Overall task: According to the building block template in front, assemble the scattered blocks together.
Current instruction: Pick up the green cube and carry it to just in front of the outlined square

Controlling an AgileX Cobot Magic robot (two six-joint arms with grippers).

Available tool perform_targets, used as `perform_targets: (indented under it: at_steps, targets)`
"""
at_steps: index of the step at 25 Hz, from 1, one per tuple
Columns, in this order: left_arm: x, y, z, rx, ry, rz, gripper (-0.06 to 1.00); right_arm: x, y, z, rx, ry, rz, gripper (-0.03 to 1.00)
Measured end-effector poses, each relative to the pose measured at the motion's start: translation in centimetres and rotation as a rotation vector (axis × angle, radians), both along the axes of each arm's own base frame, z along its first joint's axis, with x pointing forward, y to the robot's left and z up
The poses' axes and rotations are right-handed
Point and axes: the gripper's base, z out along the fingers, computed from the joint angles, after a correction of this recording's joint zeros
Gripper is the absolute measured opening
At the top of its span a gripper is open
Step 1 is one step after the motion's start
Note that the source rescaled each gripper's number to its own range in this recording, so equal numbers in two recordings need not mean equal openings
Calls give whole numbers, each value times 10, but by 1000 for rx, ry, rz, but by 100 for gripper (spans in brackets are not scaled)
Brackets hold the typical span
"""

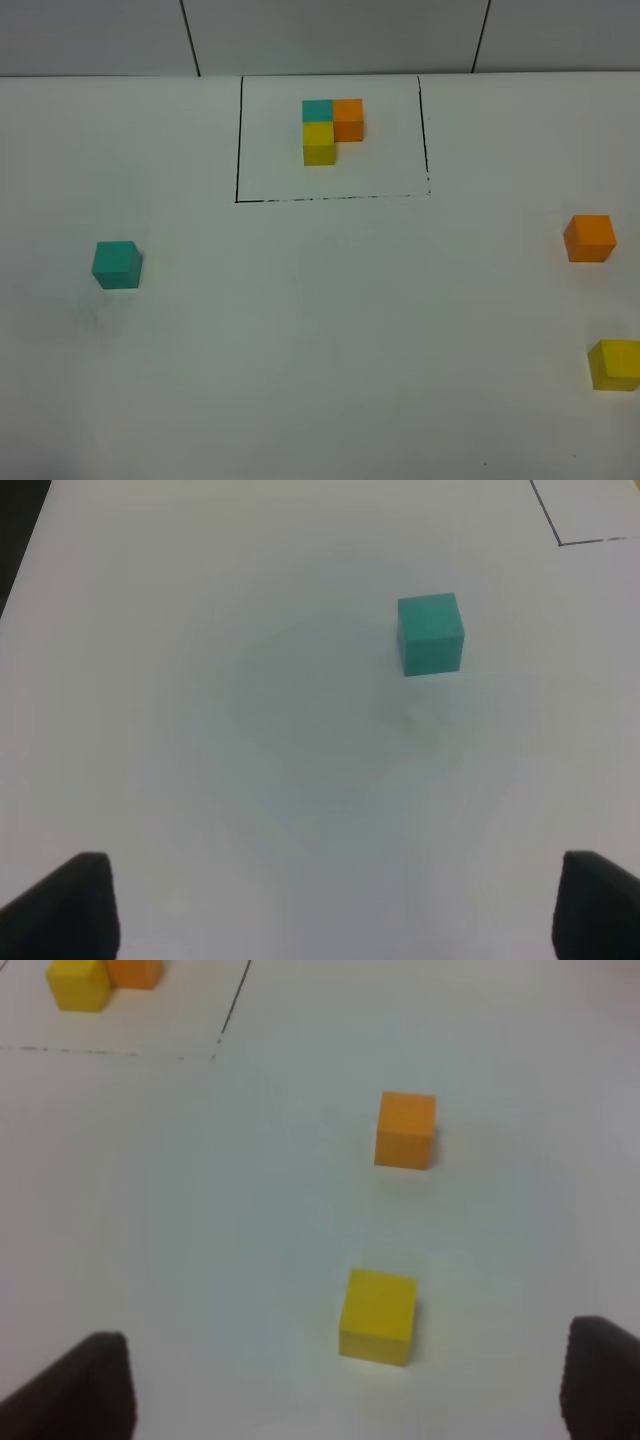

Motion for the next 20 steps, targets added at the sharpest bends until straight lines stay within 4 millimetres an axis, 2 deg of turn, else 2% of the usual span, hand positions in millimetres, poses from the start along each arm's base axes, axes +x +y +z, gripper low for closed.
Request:
perform_targets:
  at_steps: [13,17,20]
  targets:
    - [0,0,0,-2,0,1,96,0,0,0,0,0,0,73]
    - [2,6,1,-11,7,87,95,0,0,0,0,0,0,73]
    - [11,13,12,14,17,160,95,0,0,0,0,0,0,73]
